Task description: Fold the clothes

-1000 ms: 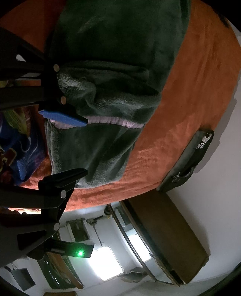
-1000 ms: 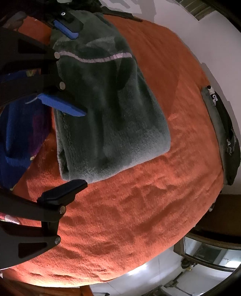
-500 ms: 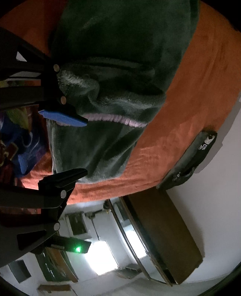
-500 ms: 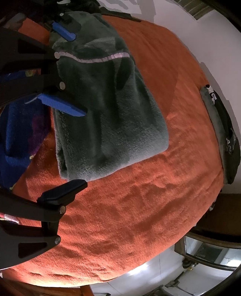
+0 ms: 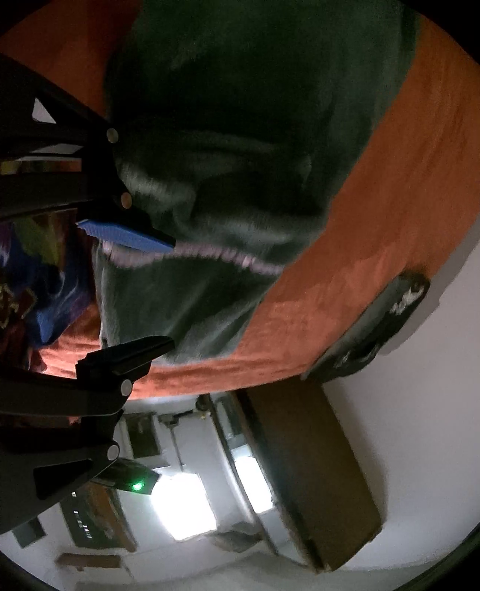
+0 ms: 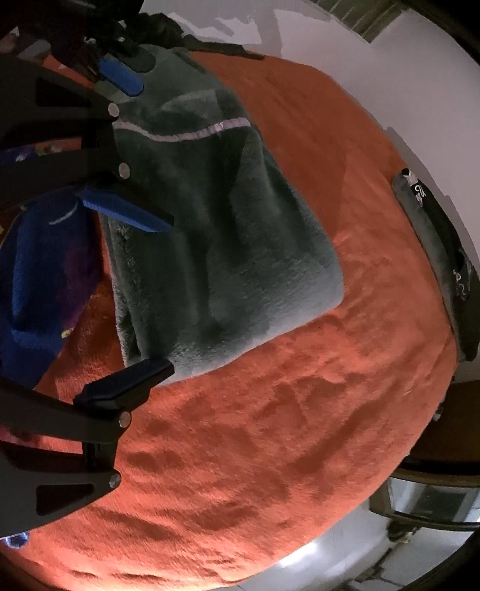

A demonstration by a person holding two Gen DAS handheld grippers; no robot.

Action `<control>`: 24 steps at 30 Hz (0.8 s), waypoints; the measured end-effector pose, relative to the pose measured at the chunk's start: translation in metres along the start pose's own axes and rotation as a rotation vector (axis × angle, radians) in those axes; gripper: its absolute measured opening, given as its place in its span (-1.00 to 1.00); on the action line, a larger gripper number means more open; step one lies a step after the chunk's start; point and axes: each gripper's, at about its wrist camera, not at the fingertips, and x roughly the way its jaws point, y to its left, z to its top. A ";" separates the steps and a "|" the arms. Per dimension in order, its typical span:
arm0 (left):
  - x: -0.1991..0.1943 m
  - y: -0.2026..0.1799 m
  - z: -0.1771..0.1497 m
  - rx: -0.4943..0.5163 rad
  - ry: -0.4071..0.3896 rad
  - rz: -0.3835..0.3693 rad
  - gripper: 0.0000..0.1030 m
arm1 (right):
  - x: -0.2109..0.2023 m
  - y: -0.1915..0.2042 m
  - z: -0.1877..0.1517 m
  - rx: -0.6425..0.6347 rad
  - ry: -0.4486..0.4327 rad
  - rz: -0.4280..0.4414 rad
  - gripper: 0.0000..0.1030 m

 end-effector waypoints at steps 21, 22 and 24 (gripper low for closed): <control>0.025 0.033 0.000 -0.016 0.003 0.148 0.14 | 0.023 -0.050 -0.035 -0.111 0.073 -0.034 0.51; 0.026 0.031 -0.001 -0.009 -0.003 0.155 0.16 | 0.024 -0.051 -0.036 -0.121 0.072 -0.044 0.51; 0.025 0.030 -0.003 0.001 -0.023 0.161 0.16 | 0.024 -0.054 -0.036 -0.124 0.057 -0.049 0.51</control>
